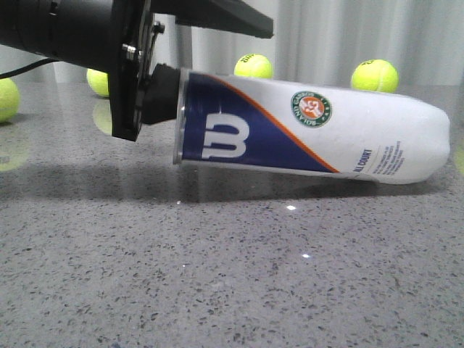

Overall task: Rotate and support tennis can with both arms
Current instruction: 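Reach the left gripper to the can's metal end and grasp it, then lift the can's gripped end with the left gripper, tilting it upward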

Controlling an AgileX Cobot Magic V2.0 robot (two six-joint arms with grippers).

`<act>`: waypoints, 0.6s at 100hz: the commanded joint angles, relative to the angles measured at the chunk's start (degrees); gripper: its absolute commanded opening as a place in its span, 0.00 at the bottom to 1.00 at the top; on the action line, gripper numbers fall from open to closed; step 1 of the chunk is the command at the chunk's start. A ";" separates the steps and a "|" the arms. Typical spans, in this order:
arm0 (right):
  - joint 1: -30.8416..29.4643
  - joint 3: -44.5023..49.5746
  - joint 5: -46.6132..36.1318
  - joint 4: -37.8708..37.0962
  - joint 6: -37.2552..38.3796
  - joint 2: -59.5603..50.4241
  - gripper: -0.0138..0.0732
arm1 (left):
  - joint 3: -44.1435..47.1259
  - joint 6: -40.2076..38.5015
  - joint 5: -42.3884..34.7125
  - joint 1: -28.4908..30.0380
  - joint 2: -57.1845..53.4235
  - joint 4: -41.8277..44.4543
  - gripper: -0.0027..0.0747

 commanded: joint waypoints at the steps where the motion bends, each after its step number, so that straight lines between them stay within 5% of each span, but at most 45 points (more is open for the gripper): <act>1: -0.35 -1.56 -4.52 -0.09 -0.04 0.44 0.08 | -1.68 0.44 5.89 -0.56 -2.11 -5.06 0.39; 29: -0.35 -1.56 -4.52 -0.09 -0.04 0.44 0.08 | -1.68 0.44 6.74 -0.67 -2.11 -6.47 0.01; 60: -0.35 -1.56 -4.52 -0.09 -0.04 0.44 0.08 | -2.19 1.94 6.18 -0.67 -4.56 -7.65 0.01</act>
